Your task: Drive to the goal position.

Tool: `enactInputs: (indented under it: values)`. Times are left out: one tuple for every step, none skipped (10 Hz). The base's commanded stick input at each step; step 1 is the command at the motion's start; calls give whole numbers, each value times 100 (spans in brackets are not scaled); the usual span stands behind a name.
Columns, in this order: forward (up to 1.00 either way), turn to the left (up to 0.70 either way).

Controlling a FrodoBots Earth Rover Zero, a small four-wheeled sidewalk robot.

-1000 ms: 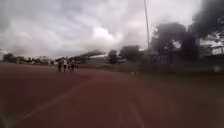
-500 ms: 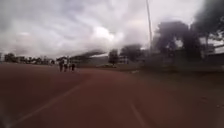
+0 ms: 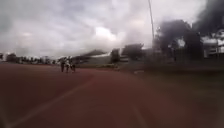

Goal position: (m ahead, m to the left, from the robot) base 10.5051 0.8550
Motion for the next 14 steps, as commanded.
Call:
enactInputs:
  values:
    - [85,0]
    - [85,0]
    - [85,0]
    - [85,0]
    - [85,0]
    - [85,0]
    - [85,0]
    - [85,0]
    - [85,0]
    - [85,0]
    - [85,0]
    - [85,0]
    - [85,0]
    - [85,0]
